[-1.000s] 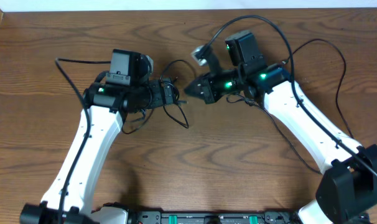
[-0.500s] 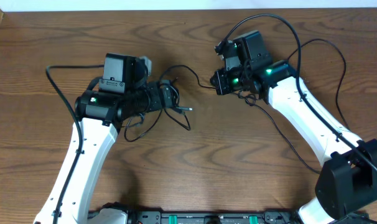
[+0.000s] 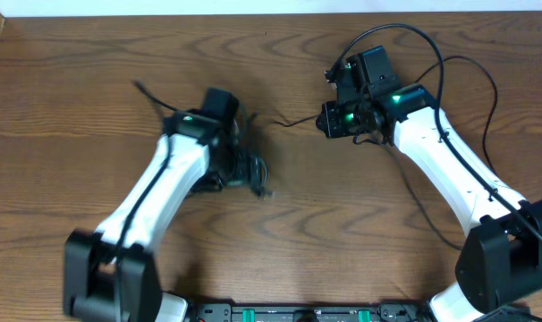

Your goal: Untangle cables

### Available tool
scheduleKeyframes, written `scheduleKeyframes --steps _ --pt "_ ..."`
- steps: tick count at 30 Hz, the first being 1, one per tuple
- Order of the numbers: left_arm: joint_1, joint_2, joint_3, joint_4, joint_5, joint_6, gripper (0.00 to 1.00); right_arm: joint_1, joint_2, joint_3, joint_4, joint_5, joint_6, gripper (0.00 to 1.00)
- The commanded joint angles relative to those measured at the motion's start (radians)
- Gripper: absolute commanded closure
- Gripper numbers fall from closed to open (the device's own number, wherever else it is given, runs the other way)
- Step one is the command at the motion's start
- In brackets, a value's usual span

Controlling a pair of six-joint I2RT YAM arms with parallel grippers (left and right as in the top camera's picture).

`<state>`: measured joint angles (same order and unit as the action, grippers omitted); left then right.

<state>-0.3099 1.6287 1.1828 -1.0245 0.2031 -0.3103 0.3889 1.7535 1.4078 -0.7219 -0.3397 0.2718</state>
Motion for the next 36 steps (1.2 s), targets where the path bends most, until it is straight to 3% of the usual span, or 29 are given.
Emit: scheduleKeyframes --steps 1,3,5,8,13,20,24,29,36 --pt "0.000 0.027 -0.006 -0.042 0.001 -0.014 0.02 -0.001 -0.001 -0.004 -0.006 0.003 0.012 0.82" --pt "0.001 0.023 -0.006 -0.021 0.059 0.006 0.02 -0.001 -0.001 -0.004 -0.004 -0.043 0.003 0.82" --pt "-0.001 0.021 -0.006 0.036 0.047 0.060 0.02 -0.001 -0.001 -0.004 0.007 -0.209 -0.084 0.83" --pt "-0.001 0.021 -0.006 0.100 0.048 0.169 0.02 0.002 -0.001 -0.004 0.005 -0.443 -0.216 0.72" --pt "-0.001 0.021 -0.006 0.124 0.047 0.409 0.02 0.013 -0.001 -0.004 -0.040 -0.529 -0.237 0.74" --pt "-0.001 0.021 -0.006 0.180 0.048 0.311 0.02 0.080 -0.001 -0.004 -0.082 -0.568 -0.254 0.69" --pt "-0.001 0.021 -0.006 0.185 0.049 0.251 0.02 0.137 0.000 -0.004 -0.087 -0.409 -0.166 0.76" --pt "-0.001 0.021 -0.006 0.176 0.053 0.166 0.02 0.163 0.000 -0.006 -0.085 -0.295 -0.100 0.74" --pt "-0.001 0.021 -0.006 0.177 0.145 0.162 0.02 0.167 0.000 -0.031 -0.052 -0.295 -0.032 0.77"
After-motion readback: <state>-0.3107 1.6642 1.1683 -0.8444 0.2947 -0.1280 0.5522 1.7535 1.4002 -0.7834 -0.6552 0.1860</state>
